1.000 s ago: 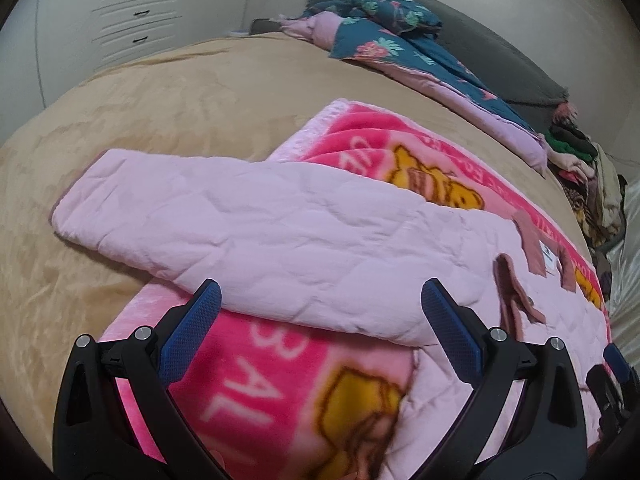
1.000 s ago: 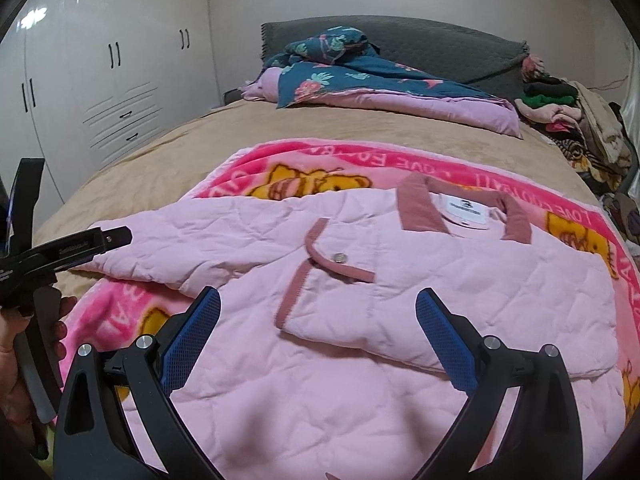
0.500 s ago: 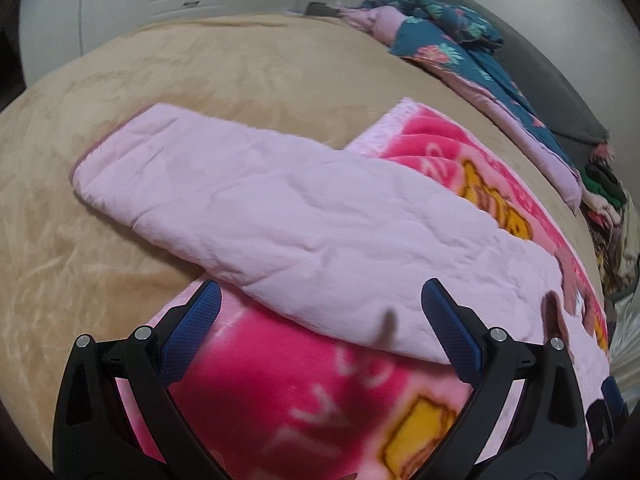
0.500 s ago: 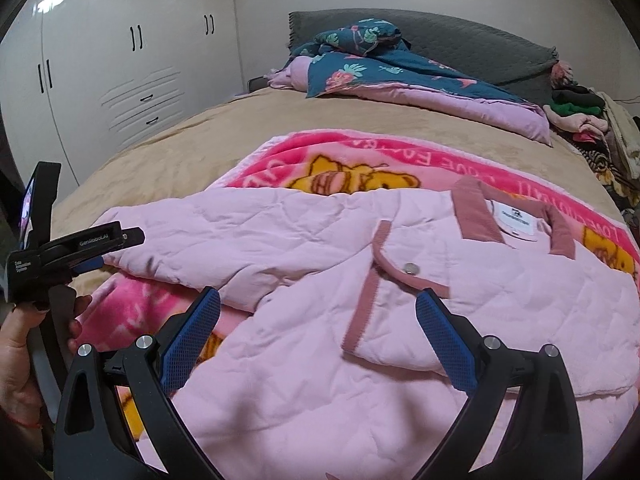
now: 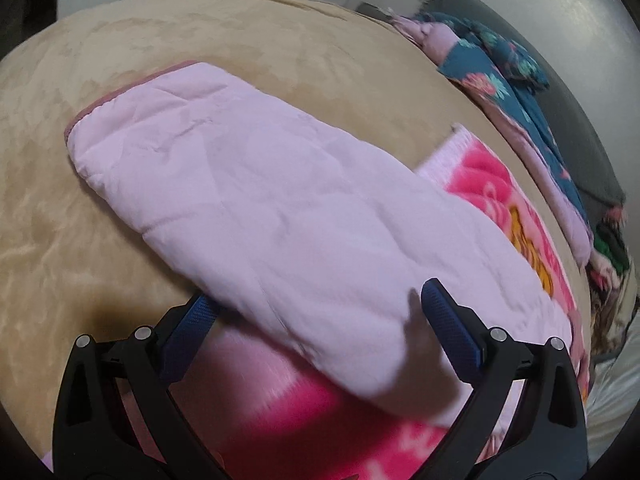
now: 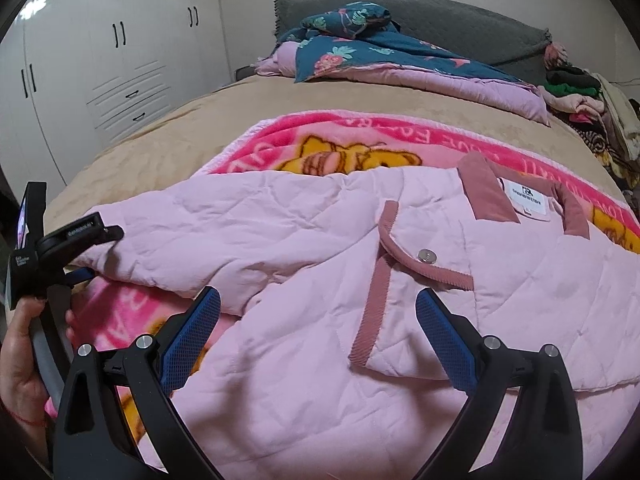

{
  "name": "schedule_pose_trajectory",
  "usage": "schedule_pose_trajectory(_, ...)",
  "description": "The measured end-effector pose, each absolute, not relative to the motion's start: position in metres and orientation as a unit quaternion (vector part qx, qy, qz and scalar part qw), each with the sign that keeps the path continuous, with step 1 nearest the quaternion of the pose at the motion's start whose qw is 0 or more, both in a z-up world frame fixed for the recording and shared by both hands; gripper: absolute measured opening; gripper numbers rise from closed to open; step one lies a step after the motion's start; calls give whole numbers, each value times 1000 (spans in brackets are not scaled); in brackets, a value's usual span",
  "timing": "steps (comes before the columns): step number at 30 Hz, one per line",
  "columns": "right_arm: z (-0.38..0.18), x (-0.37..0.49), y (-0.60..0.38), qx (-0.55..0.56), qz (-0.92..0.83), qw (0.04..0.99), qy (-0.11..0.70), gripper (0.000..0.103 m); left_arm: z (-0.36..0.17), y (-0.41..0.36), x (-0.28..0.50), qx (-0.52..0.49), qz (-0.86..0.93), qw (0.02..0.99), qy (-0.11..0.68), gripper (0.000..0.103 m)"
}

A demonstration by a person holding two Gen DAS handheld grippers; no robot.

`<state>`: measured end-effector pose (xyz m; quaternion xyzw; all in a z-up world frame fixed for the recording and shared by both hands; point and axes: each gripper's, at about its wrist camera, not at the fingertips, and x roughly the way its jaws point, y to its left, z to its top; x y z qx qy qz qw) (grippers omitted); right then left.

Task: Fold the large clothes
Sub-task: 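Close the left tool on the other sleeve cuff, then lift the sleeve and fold it across the jacket front toward the right tool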

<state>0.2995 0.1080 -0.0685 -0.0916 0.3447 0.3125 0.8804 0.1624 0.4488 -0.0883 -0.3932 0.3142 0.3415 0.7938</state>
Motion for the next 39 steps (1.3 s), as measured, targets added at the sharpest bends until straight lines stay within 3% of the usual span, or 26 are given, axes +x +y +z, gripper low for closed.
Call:
schedule_pose_trajectory(7,-66,305,86,-73,298,888,343,98,-98,476,140,-450,352,785,239,93)
schedule_pose_trajectory(8,-65,305,82,-73,296,889,342,98,-97,477,134,-454,358,784,225,83)
schedule_pose_trajectory(9,-64,306,79,-73,294,890,341,98,-95,477,129,-452,372,781,218,55)
schedule_pose_trajectory(11,-63,305,69,-74,288,893,338,98,-87,476,125,-446,370,789,204,26)
schedule_pose_trajectory(14,-60,306,52,-65,277,898,337,98,-69,470,125,-429,353,808,195,14)
schedule_pose_trajectory(28,-32,290,-51,-10,213,927,310,98,46,353,147,-340,180,909,158,8)
schedule_pose_trajectory(39,-23,277,-127,24,164,939,300,98,79,260,179,-265,103,945,162,8)
